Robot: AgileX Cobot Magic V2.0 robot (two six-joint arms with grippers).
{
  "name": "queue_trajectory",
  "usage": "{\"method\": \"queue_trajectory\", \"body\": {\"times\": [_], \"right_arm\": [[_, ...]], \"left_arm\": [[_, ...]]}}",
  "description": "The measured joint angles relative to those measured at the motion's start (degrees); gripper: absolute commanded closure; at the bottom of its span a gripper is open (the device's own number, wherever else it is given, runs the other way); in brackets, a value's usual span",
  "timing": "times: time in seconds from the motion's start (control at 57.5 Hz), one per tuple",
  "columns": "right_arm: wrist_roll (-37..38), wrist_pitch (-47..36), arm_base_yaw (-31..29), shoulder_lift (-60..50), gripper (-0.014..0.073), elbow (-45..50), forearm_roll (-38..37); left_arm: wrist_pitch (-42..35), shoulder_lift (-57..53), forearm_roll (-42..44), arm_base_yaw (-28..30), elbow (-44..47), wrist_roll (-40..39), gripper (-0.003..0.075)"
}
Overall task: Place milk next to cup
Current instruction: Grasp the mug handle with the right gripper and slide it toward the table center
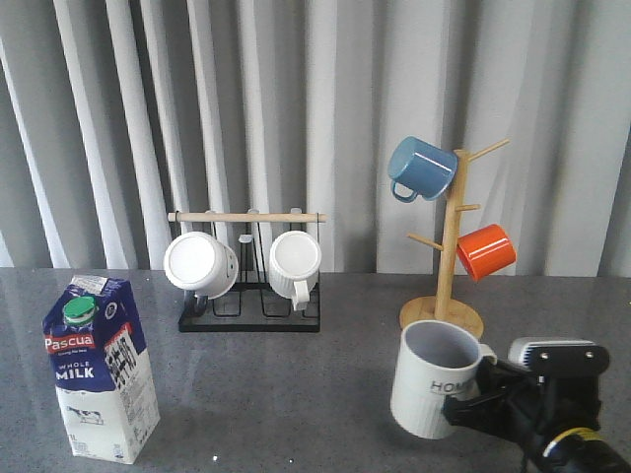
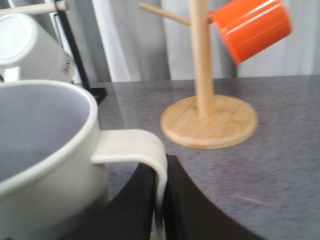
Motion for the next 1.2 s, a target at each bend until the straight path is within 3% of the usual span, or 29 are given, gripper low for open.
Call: {"method": "queue_trajectory", "body": {"times": [0.191,0.418,0.679,0.835,1.009,1.2], "right_arm": [[-7.15,0.48,9.99,5.21,0.0594,-2.8,13.75],[-10.22,-1.99,15.23,8.85,0.0593,-4.69,23.54],[-14.66,-0.6,15.89,9.7,0.0527,-5.03,24.72],[-20.47,0.83,15.89,9.7,0.0402,-5.16,24.77],[-21.89,1.09,15.89,9.7,0.027,-5.11,24.77],[-21.89,2.96,15.89,9.63,0.025,-5.03,25.11]], "left_arm": [[0.0,0.0,0.0,0.0,0.0,0.0,0.015],[0.0,0.0,0.0,0.0,0.0,0.0,0.015],[0.0,0.0,0.0,0.0,0.0,0.0,0.015],[0.0,0.0,0.0,0.0,0.0,0.0,0.015],[0.0,0.0,0.0,0.0,0.0,0.0,0.015],[0.0,0.0,0.0,0.0,0.0,0.0,0.015]]}}
